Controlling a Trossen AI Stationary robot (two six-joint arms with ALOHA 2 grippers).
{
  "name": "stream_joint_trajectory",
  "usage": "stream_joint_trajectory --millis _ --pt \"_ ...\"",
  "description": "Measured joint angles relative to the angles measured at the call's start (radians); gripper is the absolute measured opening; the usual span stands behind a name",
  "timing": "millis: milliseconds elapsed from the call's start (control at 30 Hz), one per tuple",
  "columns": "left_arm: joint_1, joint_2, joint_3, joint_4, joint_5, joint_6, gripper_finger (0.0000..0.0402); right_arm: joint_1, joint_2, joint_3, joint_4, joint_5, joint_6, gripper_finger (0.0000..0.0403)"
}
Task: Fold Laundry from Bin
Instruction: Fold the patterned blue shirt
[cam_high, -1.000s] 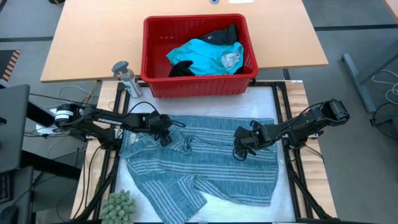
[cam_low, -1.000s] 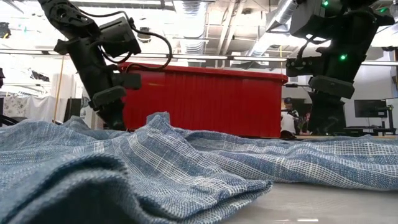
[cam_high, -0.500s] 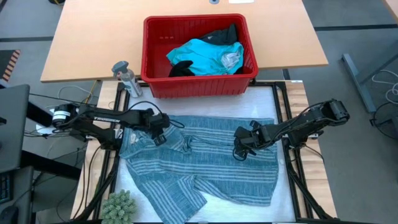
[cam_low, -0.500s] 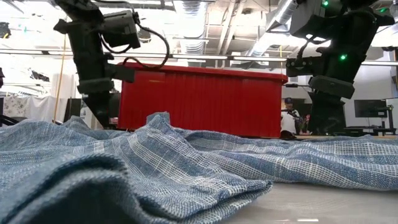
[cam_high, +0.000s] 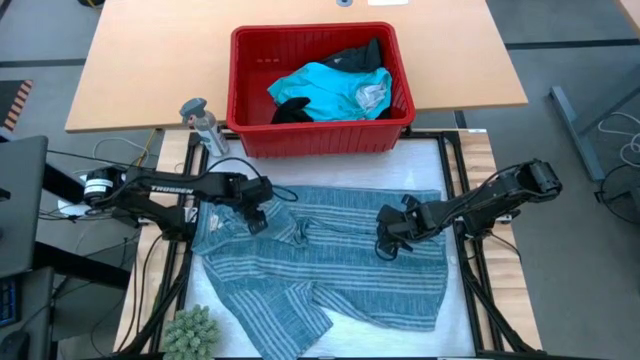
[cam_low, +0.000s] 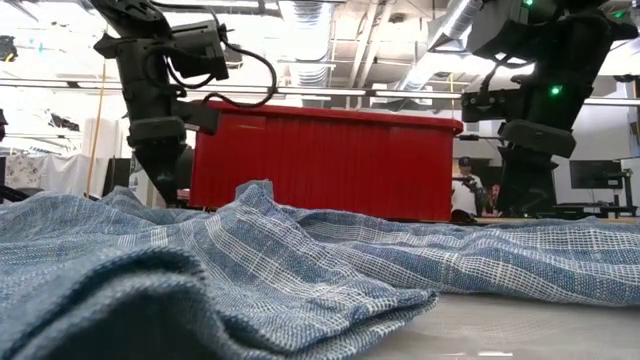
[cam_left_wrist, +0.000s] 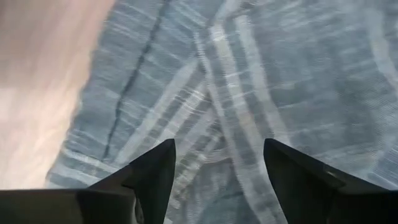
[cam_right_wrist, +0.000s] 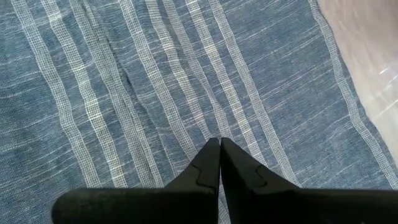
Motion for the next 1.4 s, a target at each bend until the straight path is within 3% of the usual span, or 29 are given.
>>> stream_joint_trajectory --millis 167,733,867,1100,1400 --pt "0.027 0.0 0.0 -0.002 0.062 0.004 0.023 0.002 0.0 0.0 0.0 0.0 0.0 0.004" --pt "0.028 0.0 -0.086 0.058 0.101 -0.03 0.0219 0.001 0.0 0.0 0.005 0.0 0.001 0.004" --pt "0.028 0.0 -0.086 0.059 0.102 -0.019 0.0172 0.001 0.0 0.0 0.005 -0.001 0.001 0.004" --pt "0.028 0.0 -0.086 0.067 0.102 -0.025 0.0022 0.001 0.0 0.0 0.005 -0.001 0.0 0.004" --pt "0.024 0.0 -0.048 0.051 0.101 -0.083 0.0 0.001 0.0 0.0 0.006 -0.001 0.0 0.004"
